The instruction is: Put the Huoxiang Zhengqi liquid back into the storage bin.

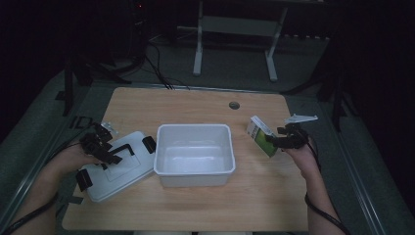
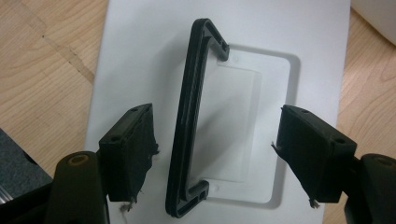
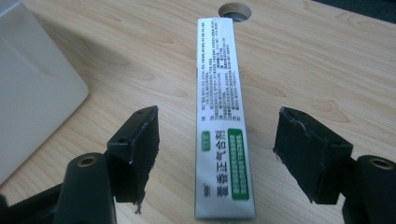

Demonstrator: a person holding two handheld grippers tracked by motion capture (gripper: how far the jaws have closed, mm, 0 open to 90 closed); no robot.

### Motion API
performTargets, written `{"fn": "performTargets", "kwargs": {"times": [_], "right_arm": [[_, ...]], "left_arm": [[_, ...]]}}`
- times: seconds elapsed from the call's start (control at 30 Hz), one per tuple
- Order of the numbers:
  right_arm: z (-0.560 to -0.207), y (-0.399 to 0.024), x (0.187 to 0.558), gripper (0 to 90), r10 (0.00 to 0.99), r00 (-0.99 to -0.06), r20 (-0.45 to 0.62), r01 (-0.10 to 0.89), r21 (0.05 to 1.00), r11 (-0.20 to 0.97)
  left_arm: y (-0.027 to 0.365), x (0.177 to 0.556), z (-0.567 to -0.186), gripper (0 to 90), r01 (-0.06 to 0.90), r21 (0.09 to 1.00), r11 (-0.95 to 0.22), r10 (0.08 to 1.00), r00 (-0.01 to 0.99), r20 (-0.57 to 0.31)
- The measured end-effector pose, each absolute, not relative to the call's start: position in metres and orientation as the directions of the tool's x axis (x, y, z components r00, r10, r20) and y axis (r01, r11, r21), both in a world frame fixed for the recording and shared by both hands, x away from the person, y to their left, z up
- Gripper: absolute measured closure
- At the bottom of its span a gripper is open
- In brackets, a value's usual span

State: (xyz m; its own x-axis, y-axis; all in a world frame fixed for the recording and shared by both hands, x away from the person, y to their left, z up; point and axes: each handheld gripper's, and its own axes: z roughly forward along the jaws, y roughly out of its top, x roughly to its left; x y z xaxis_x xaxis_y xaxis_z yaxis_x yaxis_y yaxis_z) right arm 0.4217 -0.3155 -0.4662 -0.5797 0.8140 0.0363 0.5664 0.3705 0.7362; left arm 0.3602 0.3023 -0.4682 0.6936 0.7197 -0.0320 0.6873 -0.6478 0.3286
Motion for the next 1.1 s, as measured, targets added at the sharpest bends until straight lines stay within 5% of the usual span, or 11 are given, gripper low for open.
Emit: {"fn": "performTargets", "kwargs": {"times": [0.57,1.1], "right_arm": [[-0.476,-0.305,0.447,40.4,0.798,-0.602,0.024,0.635,0.62,0.461],[-0.476,-0.274,0.467,53.2,0.772,-0.634,-0.048,0.707,0.368,0.603]], "left_arm": [[0.3,0.36,-0.47,28.2,0.681,0.31,-0.663,0.71,0.704,-0.028],[0.298,0.358,-0.47,28.2,0.67,0.309,-0.675,0.703,0.711,-0.007]]}}
